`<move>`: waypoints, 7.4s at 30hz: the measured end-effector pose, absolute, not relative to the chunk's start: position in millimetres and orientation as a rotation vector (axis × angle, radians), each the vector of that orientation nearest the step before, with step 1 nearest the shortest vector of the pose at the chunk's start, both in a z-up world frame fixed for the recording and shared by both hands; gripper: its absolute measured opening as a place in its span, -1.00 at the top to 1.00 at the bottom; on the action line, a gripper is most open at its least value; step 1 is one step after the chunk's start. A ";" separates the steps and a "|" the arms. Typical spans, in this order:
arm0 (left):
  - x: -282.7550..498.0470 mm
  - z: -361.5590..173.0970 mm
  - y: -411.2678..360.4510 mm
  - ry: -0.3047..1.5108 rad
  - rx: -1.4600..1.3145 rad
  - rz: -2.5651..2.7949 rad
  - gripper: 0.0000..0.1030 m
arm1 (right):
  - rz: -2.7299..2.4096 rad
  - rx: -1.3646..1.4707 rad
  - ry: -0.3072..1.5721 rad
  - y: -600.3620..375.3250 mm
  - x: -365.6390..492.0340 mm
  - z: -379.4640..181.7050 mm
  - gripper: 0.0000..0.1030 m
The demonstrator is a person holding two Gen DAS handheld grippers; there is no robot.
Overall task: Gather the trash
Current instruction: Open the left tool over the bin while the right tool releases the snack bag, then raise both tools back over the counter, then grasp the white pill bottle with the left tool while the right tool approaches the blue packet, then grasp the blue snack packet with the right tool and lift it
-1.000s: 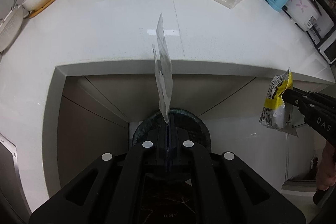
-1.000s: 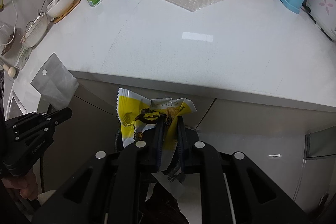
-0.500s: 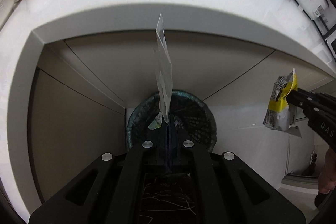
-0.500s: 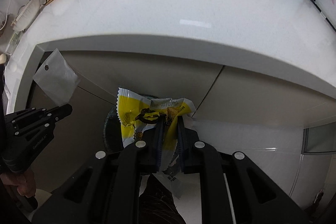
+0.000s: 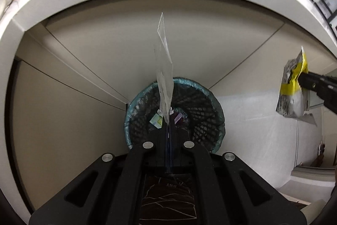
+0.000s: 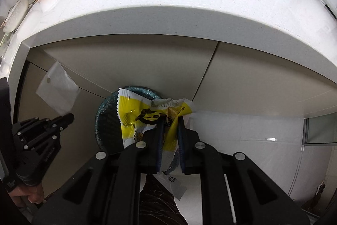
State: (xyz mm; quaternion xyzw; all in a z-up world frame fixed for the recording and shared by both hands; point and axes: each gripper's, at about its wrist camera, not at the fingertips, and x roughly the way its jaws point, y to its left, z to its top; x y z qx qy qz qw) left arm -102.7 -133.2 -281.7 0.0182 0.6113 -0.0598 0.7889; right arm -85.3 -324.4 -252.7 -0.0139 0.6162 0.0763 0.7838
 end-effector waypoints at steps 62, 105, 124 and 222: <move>-97.0 -257.0 -62.1 1.256 -0.092 0.040 -0.88 | 0.419 -0.208 1.366 -240.9 -72.0 -289.7 0.06; -32.2 -93.6 -85.2 1.052 -0.058 -0.095 -0.88 | 0.166 -0.015 0.957 -308.3 -31.2 -84.8 -0.85; 32.0 -46.2 -74.8 0.978 -0.042 -0.128 -0.88 | 0.116 -0.010 0.878 -300.0 21.0 -39.9 -0.85; 203.3 -66.7 0.7 1.051 0.005 -0.151 0.07 | -0.109 0.119 1.115 -259.9 220.0 -56.0 0.75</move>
